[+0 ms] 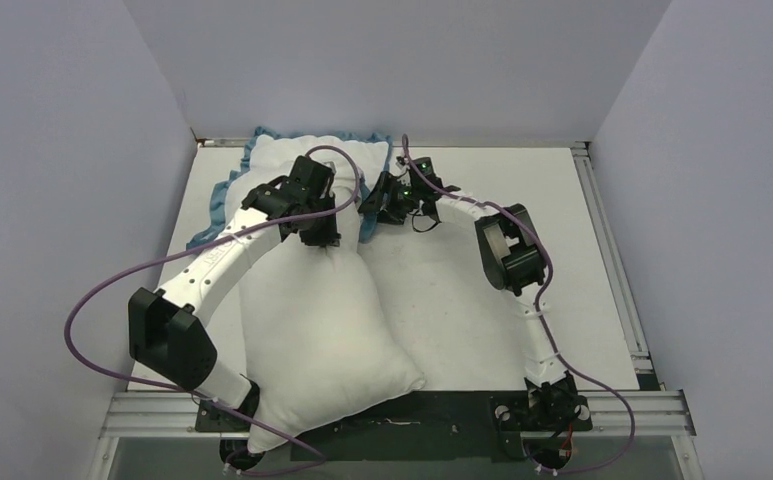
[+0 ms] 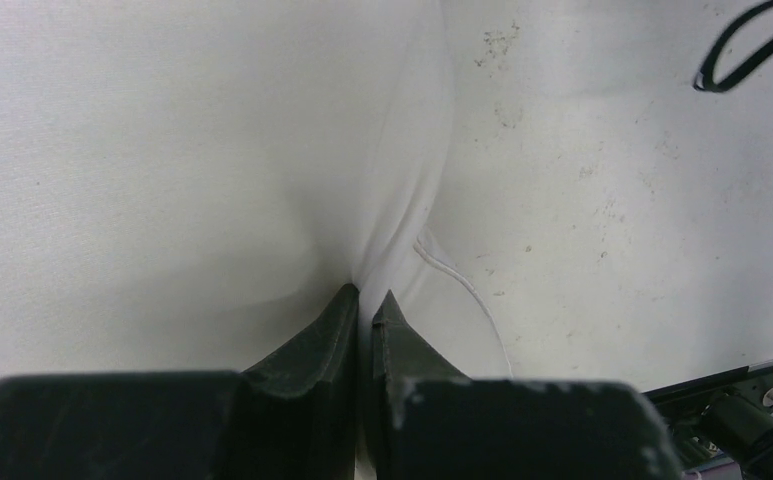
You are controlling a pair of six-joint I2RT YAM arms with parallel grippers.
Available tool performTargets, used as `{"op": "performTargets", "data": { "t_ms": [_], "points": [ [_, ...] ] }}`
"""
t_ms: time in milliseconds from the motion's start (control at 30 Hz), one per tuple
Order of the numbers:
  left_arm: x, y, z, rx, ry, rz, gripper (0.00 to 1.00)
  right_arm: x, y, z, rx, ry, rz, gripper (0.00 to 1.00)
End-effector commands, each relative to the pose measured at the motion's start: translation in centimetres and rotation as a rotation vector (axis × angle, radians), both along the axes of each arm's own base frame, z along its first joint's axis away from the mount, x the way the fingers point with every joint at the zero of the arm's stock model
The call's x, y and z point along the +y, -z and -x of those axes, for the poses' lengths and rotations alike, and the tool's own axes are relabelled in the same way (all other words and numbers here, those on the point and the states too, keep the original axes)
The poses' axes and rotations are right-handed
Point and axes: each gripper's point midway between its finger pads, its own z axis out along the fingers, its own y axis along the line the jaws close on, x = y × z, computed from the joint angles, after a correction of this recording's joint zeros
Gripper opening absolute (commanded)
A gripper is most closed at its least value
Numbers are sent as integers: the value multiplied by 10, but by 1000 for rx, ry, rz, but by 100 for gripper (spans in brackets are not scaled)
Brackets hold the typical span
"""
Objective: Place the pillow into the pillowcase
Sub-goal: Stuff the pillow into the pillowcase.
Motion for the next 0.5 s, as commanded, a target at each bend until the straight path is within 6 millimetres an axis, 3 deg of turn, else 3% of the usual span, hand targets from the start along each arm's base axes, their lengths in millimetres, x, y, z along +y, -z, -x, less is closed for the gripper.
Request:
{"op": "performTargets", "data": {
  "t_ms": [0, 67, 167, 300, 367, 433, 467],
  "points": [
    [-4, -12, 24, 32, 27, 49, 0, 35, -21, -26, -63, 19, -100, 54],
    [-4, -11, 26, 35, 26, 51, 0, 43, -18, -26, -64, 10, -119, 39],
    [-3, -11, 26, 36, 24, 50, 0, 47, -25, -24, -77, -3, -164, 7],
    [2, -17, 20, 14, 5, 22, 0, 37, -45, -10, -117, -63, -170, 5],
    [6, -21, 14, -7, -8, 4, 0, 27, -66, 3, -133, -85, -189, 5],
    [5, -27, 9, -32, -10, 5, 0, 17, -70, 17, -125, -103, -184, 5],
    [3, -30, 8, -44, -1, 17, 0, 13, -83, 26, -140, -118, -195, 5]
  ]
}}
